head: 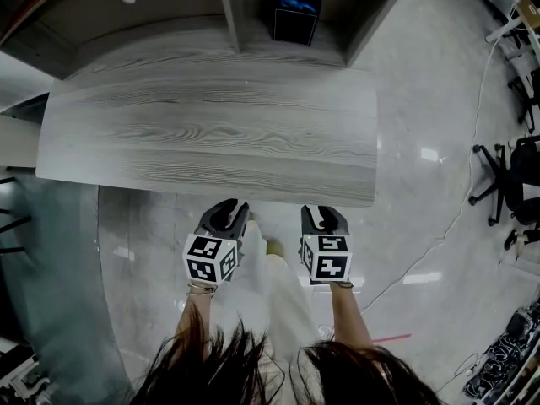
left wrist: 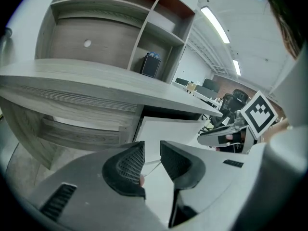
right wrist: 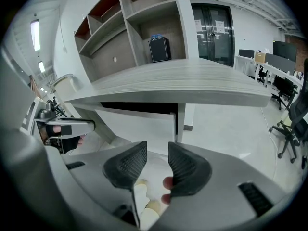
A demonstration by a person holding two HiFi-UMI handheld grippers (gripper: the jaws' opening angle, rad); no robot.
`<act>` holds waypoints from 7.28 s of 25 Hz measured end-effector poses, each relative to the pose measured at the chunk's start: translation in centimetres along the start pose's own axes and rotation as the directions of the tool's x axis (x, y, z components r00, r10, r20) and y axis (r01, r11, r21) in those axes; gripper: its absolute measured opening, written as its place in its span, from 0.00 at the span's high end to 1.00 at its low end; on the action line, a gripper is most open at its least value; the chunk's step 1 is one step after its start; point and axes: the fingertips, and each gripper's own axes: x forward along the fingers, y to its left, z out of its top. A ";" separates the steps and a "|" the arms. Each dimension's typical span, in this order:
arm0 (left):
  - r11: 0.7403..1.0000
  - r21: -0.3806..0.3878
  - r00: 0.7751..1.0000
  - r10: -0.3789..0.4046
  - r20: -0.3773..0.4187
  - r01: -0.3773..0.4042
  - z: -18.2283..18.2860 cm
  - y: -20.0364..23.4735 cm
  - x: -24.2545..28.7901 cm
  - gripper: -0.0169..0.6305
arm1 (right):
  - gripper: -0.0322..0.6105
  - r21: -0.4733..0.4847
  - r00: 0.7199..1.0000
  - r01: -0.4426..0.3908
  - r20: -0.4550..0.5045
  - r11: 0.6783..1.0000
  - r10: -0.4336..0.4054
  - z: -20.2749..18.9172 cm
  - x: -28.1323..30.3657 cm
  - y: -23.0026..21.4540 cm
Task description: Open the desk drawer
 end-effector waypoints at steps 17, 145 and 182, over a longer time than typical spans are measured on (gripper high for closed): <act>1.000 0.019 1.000 -0.020 -0.019 0.020 0.0 1.1 2.4 0.79 | 0.71 0.007 1.000 -0.013 0.021 1.000 0.013 0.6 1.9 -1.0; 1.000 0.023 0.992 0.018 -0.121 -0.015 -10.6 -2.3 -2.6 0.77 | 0.70 0.005 0.996 0.031 -0.088 1.000 -0.030 -10.6 -1.4 1.3; 0.998 0.058 0.986 -0.004 -0.165 0.014 -12.8 -1.5 -1.4 0.77 | 0.70 -0.030 0.989 0.029 -0.145 0.999 -0.033 -12.3 0.2 0.9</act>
